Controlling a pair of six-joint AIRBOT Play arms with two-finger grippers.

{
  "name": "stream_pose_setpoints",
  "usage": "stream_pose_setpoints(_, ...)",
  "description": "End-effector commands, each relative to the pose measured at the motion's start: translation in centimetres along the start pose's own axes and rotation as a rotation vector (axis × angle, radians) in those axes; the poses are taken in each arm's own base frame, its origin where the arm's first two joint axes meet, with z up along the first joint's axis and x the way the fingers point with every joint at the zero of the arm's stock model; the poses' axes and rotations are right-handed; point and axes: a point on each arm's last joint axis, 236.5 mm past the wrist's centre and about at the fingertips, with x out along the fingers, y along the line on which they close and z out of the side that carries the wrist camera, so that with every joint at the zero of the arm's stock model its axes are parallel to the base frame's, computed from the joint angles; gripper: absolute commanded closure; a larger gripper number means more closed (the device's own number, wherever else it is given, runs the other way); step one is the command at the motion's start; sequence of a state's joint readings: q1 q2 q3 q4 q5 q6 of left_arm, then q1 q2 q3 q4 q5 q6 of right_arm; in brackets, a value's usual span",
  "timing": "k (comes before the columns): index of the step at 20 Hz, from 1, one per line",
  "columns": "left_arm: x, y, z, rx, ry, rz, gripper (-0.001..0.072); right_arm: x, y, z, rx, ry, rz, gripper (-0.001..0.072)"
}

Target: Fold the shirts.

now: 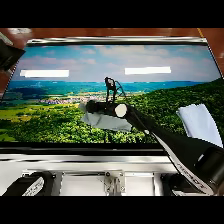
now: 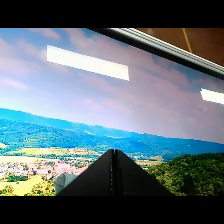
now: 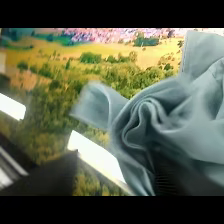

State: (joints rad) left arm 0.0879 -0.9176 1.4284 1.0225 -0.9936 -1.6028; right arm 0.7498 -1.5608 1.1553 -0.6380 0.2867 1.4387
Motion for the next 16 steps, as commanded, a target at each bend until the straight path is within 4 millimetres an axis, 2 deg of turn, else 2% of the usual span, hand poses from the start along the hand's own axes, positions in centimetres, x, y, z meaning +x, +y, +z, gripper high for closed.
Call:
stream_pose_setpoints(1, -3.2, -1.0, -0.5, 0.031, 0.0, 0.007, 0.0669, 0.5, -1.3, 2.9, 0.07, -0.13, -0.023, 0.0049)
stream_pose_setpoints(4, -3.0, -0.7, -1.3, 0.05, 0.026, 0.011, 0.0669, -4.8, -3.2, 9.5, 0.001, -0.219, -0.047, 0.0059)
stream_pose_setpoints(5, -2.7, -0.4, -1.7, 0.047, 0.037, 0.015, 0.0668, -7.0, -4.6, 11.0, -0.042, -0.211, -0.075, 0.0059)
stream_pose_setpoints(6, -2.4, -0.1, -2.2, 0.04, 0.051, 0.019, 0.0669, -9.1, -6.5, 11.4, -0.086, -0.166, -0.118, 0.0059)
stream_pose_setpoints(7, -2.0, 0.3, -2.8, 0.032, 0.066, 0.024, 0.0669, -11.3, -9.3, 10.8, -0.116, -0.077, -0.186, 0.0059)
stream_pose_setpoints(8, -1.7, 0.7, -3.3, 0.025, 0.08, 0.029, 0.0669, -13.6, -12.9, 9.2, -0.111, 0.039, -0.278, 0.0059)
stream_pose_setpoints(9, -1.4, 1.0, -3.9, 0.02, 0.095, 0.032, 0.0669, -16.5, -17.3, 6.5, -0.066, 0.197, -0.403, 0.0057)
stream_pose_setpoints(10, -1.2, 1.3, -4.4, 0.014, 0.106, 0.036, 0.0669, -19.4, -20.8, 3.6, -0.015, 0.341, -0.509, 0.005)
stream_pose_setpoints(11, -1.0, 1.6, -4.8, 0.009, 0.117, 0.039, 0.0669, -21.5, -23.1, 0.6, 0.053, 0.46, -0.556, 0.0038)
stream_pose_setpoints(12, -0.8, 1.8, -5.2, 0.004, 0.126, 0.042, 0.0668, -22.3, -24.0, -1.6, 0.124, 0.524, -0.546, 0.0038)
stream_pose_setpoints(13, -0.6, 2.0, -5.5, 0.0, 0.133, 0.045, 0.0669, -22.0, -24.4, -3.4, 0.185, 0.547, -0.508, 0.0038)
stream_pose_setpoints(16, -0.3, 2.4, -6.1, -0.01, 0.149, 0.05, 0.0669, -18.2, -24.4, -5.5, 0.299, 0.476, -0.407, 0.0038)
